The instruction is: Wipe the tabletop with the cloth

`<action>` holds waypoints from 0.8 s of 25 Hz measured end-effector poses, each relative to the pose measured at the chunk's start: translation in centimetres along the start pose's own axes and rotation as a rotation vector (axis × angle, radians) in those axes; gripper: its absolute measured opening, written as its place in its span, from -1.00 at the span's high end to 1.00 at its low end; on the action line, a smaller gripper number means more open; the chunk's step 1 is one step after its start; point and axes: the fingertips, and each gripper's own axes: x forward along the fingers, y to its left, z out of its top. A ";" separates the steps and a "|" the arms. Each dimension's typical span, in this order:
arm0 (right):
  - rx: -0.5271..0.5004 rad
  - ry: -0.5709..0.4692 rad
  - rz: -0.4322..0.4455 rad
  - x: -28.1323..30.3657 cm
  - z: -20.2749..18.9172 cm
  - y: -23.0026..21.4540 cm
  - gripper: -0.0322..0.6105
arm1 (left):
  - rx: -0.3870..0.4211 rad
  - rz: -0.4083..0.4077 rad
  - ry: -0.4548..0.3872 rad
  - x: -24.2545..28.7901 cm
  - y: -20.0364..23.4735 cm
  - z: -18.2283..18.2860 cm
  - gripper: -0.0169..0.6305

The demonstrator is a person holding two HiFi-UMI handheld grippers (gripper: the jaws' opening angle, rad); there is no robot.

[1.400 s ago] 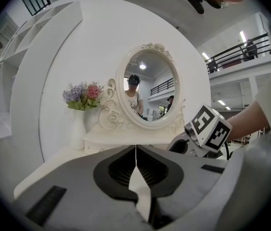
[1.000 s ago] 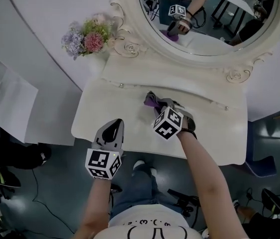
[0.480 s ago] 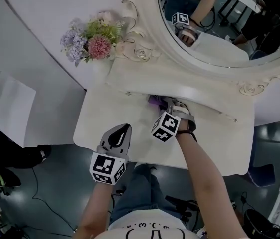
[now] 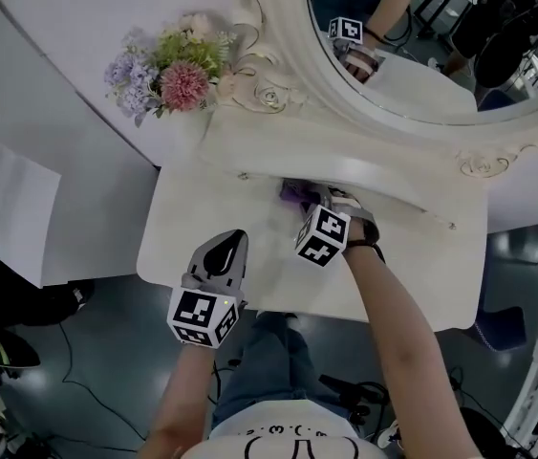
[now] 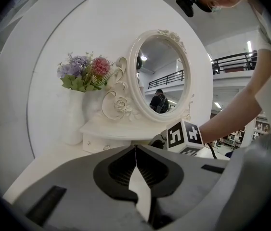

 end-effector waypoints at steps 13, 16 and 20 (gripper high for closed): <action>0.047 0.032 0.435 -5.8 0.6 9.9 0.69 | -0.014 0.001 -0.037 -1.3 -1.9 0.3 0.94; 0.038 0.032 0.520 -7.3 0.7 12.6 0.69 | -0.008 0.017 -0.047 -1.9 -2.5 0.3 0.94; 0.046 0.022 0.607 -9.4 0.5 16.2 0.69 | -0.012 0.045 -0.063 -2.7 -3.6 0.3 0.94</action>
